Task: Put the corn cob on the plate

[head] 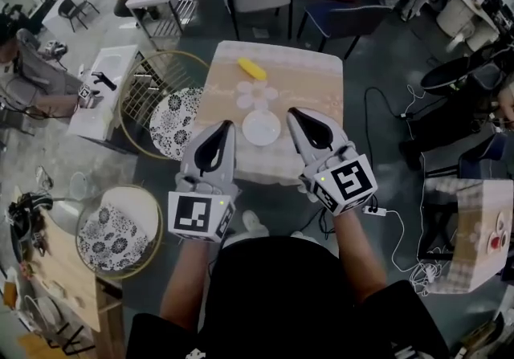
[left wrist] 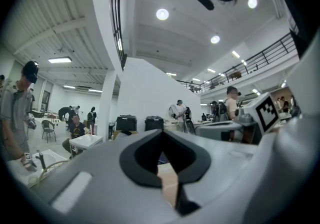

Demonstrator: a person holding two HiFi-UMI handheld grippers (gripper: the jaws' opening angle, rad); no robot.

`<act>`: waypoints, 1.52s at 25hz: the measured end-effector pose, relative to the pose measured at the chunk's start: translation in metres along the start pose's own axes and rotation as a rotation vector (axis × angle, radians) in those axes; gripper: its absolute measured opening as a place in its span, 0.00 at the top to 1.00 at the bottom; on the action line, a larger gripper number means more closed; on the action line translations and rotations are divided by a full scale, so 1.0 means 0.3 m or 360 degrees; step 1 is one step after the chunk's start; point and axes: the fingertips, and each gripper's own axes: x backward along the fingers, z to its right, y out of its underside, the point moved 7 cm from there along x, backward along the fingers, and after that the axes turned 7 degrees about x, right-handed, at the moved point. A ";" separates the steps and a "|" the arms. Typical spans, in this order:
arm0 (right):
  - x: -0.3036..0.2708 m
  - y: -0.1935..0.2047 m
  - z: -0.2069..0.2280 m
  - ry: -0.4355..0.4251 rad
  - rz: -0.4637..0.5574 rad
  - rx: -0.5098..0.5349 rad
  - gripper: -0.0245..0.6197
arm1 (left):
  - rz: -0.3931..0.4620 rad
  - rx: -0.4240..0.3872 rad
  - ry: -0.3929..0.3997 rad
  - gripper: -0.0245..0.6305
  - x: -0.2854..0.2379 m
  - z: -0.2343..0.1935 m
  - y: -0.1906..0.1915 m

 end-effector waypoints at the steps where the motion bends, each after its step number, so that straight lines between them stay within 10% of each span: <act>1: -0.011 -0.003 -0.005 0.0008 -0.0003 0.0003 0.96 | 0.0003 0.0013 -0.0004 0.95 0.004 -0.020 -0.002; 20: -0.155 0.016 -0.024 0.0074 -0.0083 0.0031 0.96 | -0.0006 0.0107 -0.0018 0.95 0.003 -0.215 0.044; 38: -0.327 0.193 0.275 0.0023 -0.0169 -0.0089 0.96 | -0.0160 0.0137 -0.0117 0.95 -0.282 -0.264 0.144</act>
